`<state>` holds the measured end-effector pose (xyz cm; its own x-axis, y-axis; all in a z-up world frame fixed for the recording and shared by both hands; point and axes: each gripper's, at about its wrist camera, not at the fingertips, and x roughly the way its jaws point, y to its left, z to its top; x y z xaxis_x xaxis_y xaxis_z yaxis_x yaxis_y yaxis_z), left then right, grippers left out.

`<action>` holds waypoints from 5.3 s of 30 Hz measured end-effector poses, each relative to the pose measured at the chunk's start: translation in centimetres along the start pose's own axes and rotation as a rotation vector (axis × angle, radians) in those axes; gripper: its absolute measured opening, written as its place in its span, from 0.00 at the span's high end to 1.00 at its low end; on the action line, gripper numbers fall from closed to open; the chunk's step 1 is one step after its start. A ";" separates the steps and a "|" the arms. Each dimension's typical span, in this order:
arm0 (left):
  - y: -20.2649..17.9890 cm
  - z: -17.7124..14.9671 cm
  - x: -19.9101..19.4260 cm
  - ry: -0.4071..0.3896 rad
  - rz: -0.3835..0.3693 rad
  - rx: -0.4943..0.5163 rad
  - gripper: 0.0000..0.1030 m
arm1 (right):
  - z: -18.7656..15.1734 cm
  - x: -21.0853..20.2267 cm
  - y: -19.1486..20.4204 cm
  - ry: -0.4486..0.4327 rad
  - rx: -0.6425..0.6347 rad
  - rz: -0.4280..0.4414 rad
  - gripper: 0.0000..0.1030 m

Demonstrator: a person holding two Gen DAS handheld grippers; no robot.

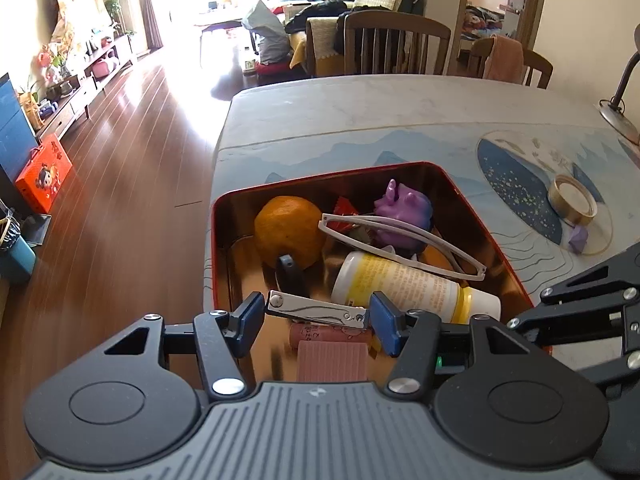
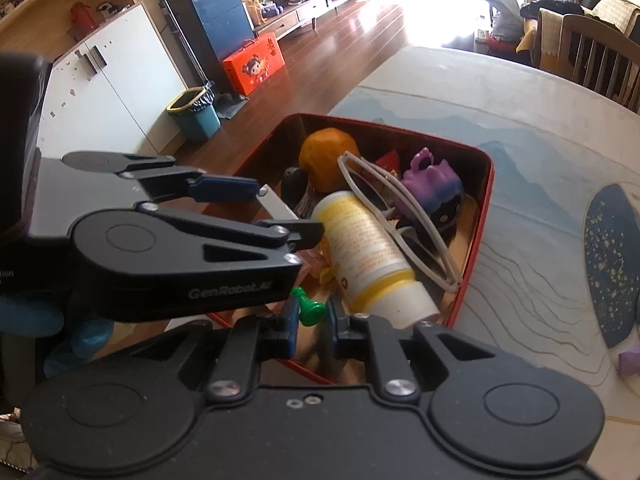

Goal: Organize rigid objects
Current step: 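Open the right tool to drop the green piece while the left tool releases the clipper, then withdraw both tools from the box toward the tape roll and purple block, then grasp the tan tape roll with the right tool while the left tool grasps the purple block, then carry the tape roll in the right tool and purple block in the left tool to the box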

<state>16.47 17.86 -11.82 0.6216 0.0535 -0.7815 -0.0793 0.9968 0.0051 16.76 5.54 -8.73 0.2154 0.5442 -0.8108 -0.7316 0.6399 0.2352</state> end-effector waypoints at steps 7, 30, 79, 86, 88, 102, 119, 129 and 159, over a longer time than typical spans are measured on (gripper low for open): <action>0.3 0.0 0.5 0.009 -0.007 -0.005 0.44 | 0.1 1.0 0.0 0.028 0.001 -0.003 0.87; -0.4 -0.6 0.8 0.049 0.001 -0.013 0.37 | -1.0 -1.0 -0.5 -0.020 0.020 -0.009 0.62; -19.0 2.7 -4.0 -0.133 -0.023 0.046 0.20 | -8.0 -16.1 -19.5 -0.305 0.096 -0.235 0.00; -22.5 2.6 -1.7 -0.103 -0.016 0.048 0.20 | -7.7 -15.4 -23.8 -0.271 0.094 -0.250 0.00; -23.5 2.6 -0.9 -0.092 -0.019 0.049 0.20 | -7.5 -14.9 -24.8 -0.252 0.102 -0.242 0.00; -28.0 3.1 4.8 -0.020 -0.055 0.074 0.20 | -4.7 -9.2 -28.2 -0.132 0.127 -0.169 0.00; -29.1 3.5 8.9 0.009 -0.046 0.139 0.34 | -2.9 -3.5 -28.2 -0.037 0.073 -0.135 0.04; -29.4 3.8 8.9 0.008 -0.083 0.150 0.63 | -2.9 -3.2 -28.0 -0.039 0.043 -0.164 0.20; -27.5 3.2 3.5 0.029 0.005 0.051 0.63 | -8.2 -12.0 -27.2 -0.100 0.086 -0.161 0.25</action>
<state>23.38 -9.22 -12.71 0.5983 0.0575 -0.7992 -0.0424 0.9983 0.0401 28.78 -22.85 -9.77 0.3911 0.4800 -0.7853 -0.6260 0.7642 0.1553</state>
